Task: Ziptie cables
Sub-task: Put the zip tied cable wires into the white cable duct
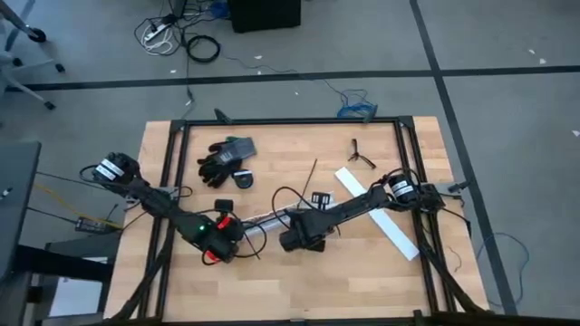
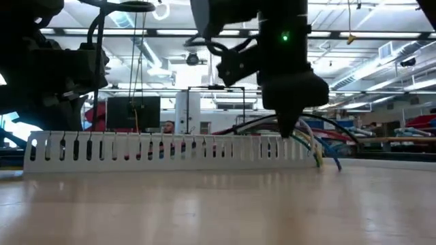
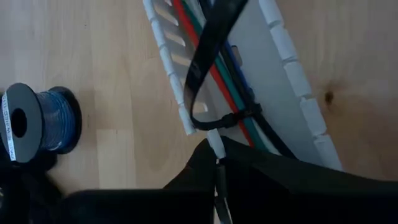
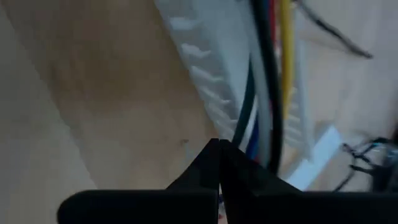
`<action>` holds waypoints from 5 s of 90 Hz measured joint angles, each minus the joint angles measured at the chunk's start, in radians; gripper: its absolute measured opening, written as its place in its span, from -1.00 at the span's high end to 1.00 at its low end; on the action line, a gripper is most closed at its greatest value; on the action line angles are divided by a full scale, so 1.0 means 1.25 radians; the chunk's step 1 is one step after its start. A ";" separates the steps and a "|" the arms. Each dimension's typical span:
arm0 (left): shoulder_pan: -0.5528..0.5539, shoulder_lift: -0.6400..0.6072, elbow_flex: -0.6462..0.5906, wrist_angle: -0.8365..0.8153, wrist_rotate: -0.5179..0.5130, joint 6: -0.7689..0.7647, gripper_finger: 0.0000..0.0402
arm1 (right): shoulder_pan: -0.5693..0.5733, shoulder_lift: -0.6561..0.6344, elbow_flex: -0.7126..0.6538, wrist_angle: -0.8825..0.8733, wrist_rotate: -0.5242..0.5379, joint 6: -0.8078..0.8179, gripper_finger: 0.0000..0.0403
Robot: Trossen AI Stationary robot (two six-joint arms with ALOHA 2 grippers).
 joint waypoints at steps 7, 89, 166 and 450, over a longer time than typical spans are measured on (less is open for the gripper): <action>0.000 0.000 0.000 0.000 0.002 0.000 1.00 | -0.007 -0.001 0.009 -0.019 0.028 -0.011 1.00; -0.016 -0.001 0.000 -0.031 0.015 -0.005 1.00 | -0.082 -0.001 0.001 0.058 -0.010 -0.218 1.00; -0.065 -0.001 0.000 -0.085 0.023 -0.058 1.00 | -0.016 -0.093 0.075 -0.011 -0.147 -0.146 1.00; -0.183 0.001 0.013 -0.101 -0.073 0.002 1.00 | -0.021 -0.198 -0.209 0.150 -0.023 -0.103 1.00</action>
